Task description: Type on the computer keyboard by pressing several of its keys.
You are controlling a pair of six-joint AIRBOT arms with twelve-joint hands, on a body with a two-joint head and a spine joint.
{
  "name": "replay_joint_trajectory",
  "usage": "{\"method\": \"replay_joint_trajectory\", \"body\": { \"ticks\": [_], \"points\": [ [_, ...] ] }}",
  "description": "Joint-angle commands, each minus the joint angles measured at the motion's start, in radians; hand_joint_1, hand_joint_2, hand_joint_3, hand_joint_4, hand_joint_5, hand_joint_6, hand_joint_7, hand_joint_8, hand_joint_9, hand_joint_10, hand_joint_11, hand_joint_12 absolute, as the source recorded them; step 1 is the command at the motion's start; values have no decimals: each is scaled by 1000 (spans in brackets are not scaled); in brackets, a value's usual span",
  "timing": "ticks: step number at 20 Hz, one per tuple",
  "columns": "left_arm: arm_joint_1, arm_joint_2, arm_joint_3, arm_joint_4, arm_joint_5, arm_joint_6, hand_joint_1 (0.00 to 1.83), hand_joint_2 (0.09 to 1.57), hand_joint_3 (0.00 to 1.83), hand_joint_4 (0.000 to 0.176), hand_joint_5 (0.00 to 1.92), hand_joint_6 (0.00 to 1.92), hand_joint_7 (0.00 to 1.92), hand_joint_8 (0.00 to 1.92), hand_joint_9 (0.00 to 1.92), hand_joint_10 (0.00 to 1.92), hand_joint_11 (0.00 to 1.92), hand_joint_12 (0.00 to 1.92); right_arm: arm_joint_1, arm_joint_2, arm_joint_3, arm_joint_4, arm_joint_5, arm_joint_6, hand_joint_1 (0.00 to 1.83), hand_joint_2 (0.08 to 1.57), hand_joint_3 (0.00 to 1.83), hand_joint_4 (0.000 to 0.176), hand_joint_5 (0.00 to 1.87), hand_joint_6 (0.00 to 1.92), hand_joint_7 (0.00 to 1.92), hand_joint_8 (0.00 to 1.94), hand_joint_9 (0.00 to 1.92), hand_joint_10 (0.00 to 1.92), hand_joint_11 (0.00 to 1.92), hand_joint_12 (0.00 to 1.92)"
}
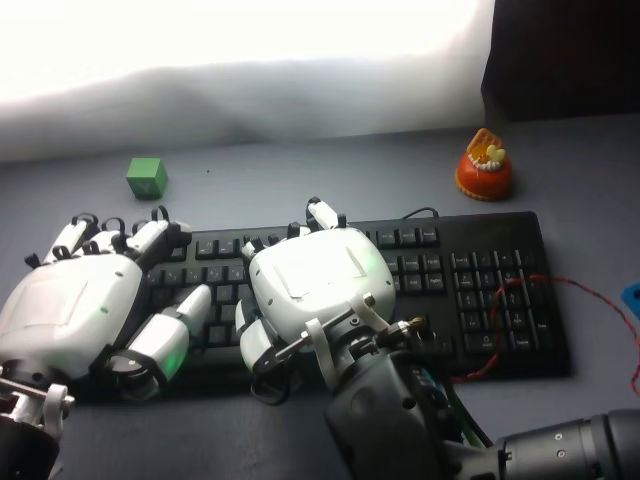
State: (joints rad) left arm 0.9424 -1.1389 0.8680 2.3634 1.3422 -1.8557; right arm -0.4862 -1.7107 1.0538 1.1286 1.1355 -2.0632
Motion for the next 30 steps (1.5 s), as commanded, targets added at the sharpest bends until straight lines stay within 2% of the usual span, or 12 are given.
{"method": "replay_joint_trajectory", "body": {
  "ticks": [1, 5, 10, 11, 12, 14, 15, 19, 22, 23, 25, 30],
  "points": [
    [3, -2, 9, 56, 111, -3, 299, 1490, 0, 0, 271, 467, 561, 3, 321, 618, 0, 1412, 3, 9, 3, -31, 39, -10, 219, 1571, 86, 0, 568, 879, 841, 174, 566, 900, 130, 1683],
    [11, -30, 45, 56, 101, -6, 297, 1494, 1, 0, 248, 439, 546, 3, 312, 609, 0, 1407, 22, 30, -22, -31, 45, -22, 221, 1571, 78, 0, 569, 875, 839, 181, 565, 912, 121, 1702],
    [19, -37, 64, 56, 100, -15, 549, 1381, 0, 4, 159, 389, 437, 1, 212, 586, 0, 1354, 49, 96, -90, -71, 62, -39, 241, 1571, 56, 0, 570, 863, 823, 191, 554, 916, 111, 1691],
    [18, -36, 65, 56, 99, -19, 941, 1142, 0, 57, 91, 283, 268, 0, 50, 525, 0, 1179, 60, 149, -137, -76, 60, -39, 227, 1571, 70, 0, 566, 854, 825, 189, 562, 888, 117, 1675],
    [18, -35, 65, 56, 99, -20, 1025, 1071, 0, 70, 64, 211, 189, 0, 9, 467, 0, 1110, 62, 165, -150, -76, 60, -39, 214, 1571, 72, 0, 569, 859, 829, 189, 568, 882, 111, 1682],
    [18, -35, 64, 56, 97, -23, 1083, 1053, 0, 70, 29, 145, 92, 0, 1, 284, 0, 999, 67, 215, -191, -76, 60, -42, 249, 1567, 64, 0, 559, 860, 823, 187, 557, 888, 105, 1687],
    [18, -33, 62, 56, 96, -24, 1090, 1053, 0, 63, 19, 51, 3, 0, 0, 74, 0, 815, 71, 243, -214, -76, 60, -43, 264, 1570, 51, 0, 561, 865, 826, 190, 562, 898, 117, 1683],
    [20, -31, 61, 56, 93, -26, 1019, 983, 0, 75, 43, 18, 5, 1, 11, 49, 0, 832, 82, 328, -277, -76, 50, -45, 223, 1571, 75, 0, 555, 865, 822, 189, 557, 892, 105, 1681],
    [13, -20, 57, 56, 91, -29, 993, 1001, 0, 65, 59, 12, 3, 1, 15, 15, 0, 682, 78, 387, -324, -76, 49, -68, 259, 1566, 63, 0, 557, 872, 826, 190, 558, 888, 96, 1686],
    [5, -10, 52, 56, 85, -29, 863, 1053, 14, 51, 61, 9, 51, 14, 66, 38, 0, 822, 78, 404, -335, -76, 49, -75, 268, 1568, 53, 0, 556, 879, 827, 190, 562, 886, 90, 1695],
    [-14, 17, 39, 57, 65, -27, 81, 1261, 37, 27, 145, 27, 249, 48, 223, 116, 0, 1119, 79, 433, -358, -76, 44, -92, 222, 1571, 69, 0, 551, 889, 831, 192, 552, 901, 88, 1709],
    [-55, 133, -21, 85, 4, -21, 0, 1306, 9, 21, 215, 24, 320, 16, 253, 131, 0, 1162, 70, 509, -417, -76, 9, -136, 198, 1571, 80, 0, 550, 905, 821, 194, 553, 902, 127, 1672]
  ]
}}
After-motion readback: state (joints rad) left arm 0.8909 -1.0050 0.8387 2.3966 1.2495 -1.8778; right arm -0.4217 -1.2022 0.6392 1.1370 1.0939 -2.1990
